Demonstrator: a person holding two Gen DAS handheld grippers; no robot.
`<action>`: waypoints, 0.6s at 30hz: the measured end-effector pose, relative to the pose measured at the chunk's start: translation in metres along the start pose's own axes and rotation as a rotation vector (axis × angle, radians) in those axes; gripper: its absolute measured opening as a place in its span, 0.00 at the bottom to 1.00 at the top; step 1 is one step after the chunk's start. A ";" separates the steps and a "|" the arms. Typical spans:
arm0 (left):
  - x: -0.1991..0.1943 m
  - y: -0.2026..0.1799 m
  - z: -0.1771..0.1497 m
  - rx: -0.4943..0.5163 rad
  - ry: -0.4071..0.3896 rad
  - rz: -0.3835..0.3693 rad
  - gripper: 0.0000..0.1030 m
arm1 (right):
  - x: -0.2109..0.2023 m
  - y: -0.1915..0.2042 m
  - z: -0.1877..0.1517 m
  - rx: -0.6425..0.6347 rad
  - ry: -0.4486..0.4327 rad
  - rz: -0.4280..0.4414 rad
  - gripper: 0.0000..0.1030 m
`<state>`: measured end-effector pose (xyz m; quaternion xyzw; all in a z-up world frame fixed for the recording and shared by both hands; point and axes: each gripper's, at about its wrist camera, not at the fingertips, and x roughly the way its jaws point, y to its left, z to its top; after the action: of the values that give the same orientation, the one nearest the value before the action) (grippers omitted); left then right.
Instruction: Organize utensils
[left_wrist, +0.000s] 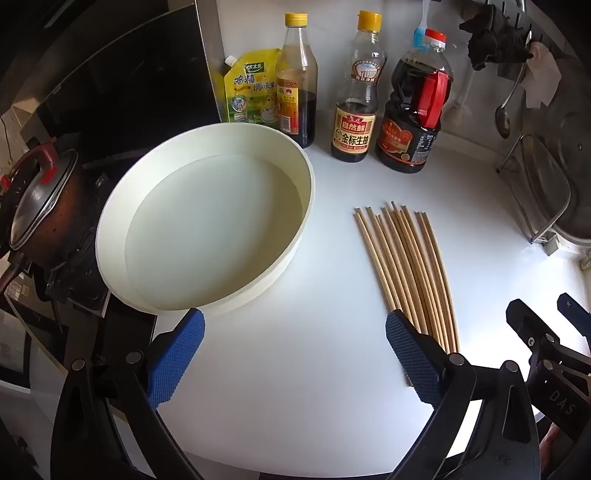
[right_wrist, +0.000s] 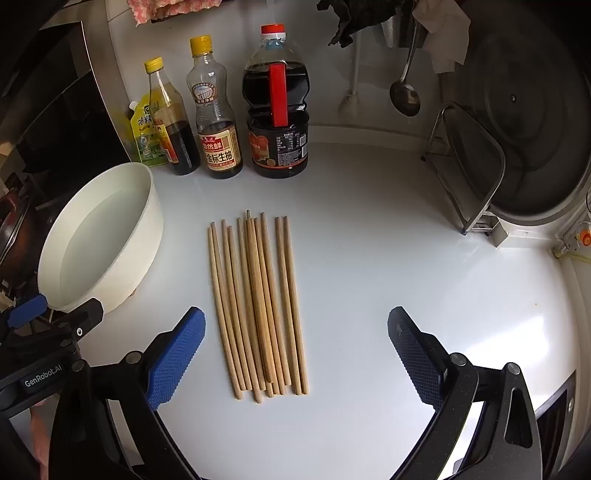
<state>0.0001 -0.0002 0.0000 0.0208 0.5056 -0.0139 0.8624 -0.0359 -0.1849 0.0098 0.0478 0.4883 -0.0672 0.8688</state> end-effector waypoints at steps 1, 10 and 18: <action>0.000 0.000 0.000 -0.003 -0.001 -0.004 0.94 | 0.000 0.000 0.000 0.002 0.000 0.004 0.92; 0.000 0.001 0.000 -0.002 -0.002 -0.003 0.94 | 0.000 0.003 -0.001 -0.011 0.000 0.011 0.92; -0.003 0.000 -0.005 0.000 -0.004 0.004 0.94 | -0.001 0.005 0.001 -0.010 -0.001 0.016 0.92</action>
<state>-0.0056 0.0000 0.0005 0.0216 0.5038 -0.0121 0.8635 -0.0350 -0.1800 0.0110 0.0474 0.4880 -0.0578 0.8696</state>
